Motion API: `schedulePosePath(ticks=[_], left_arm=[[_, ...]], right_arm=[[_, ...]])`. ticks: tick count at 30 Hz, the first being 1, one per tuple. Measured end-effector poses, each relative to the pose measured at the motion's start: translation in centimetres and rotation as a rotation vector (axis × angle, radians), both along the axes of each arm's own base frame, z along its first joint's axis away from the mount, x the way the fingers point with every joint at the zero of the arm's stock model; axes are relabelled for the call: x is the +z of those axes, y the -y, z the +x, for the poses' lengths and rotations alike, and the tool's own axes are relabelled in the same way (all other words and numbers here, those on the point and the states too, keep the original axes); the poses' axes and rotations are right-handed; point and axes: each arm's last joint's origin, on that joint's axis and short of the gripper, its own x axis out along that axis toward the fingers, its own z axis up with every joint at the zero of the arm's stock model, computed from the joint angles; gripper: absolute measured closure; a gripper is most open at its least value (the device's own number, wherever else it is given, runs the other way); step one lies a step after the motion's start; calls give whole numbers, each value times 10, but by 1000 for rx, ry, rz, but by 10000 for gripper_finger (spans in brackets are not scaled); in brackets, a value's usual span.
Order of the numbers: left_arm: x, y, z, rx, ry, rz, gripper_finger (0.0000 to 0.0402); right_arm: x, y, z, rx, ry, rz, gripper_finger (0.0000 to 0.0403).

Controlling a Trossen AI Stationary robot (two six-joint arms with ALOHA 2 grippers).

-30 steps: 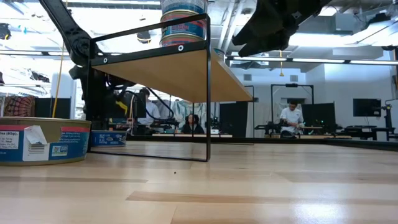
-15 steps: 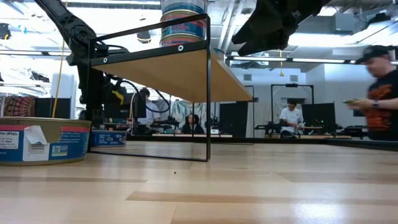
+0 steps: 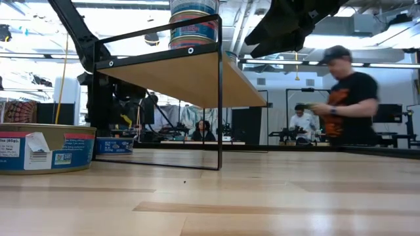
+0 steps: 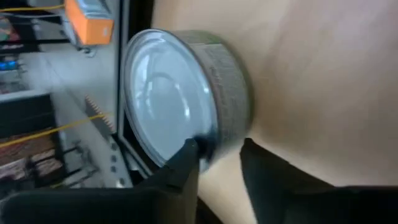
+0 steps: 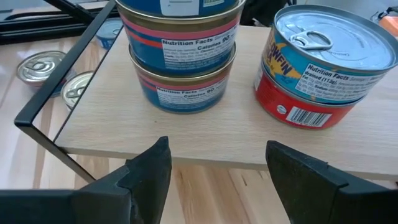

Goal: Stack canned seafood by type on shelf
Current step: Put the green white tuna can on the shelf

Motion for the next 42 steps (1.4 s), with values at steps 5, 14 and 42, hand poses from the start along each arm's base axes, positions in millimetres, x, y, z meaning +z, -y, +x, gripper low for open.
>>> schedulePosePath(ticks=[5, 14, 42], left_arm=[[-5, 9, 4, 20, -7, -4, 389], [4, 20, 4, 24, 132, -114, 401], [99, 45, 13, -334, 110, -146, 195]], right_arm=[[0, 0, 0, 0, 0, 1, 117], [0, 0, 0, -2, 1, 6, 117], [-2, 3, 0, 35, -37, -33, 117]])
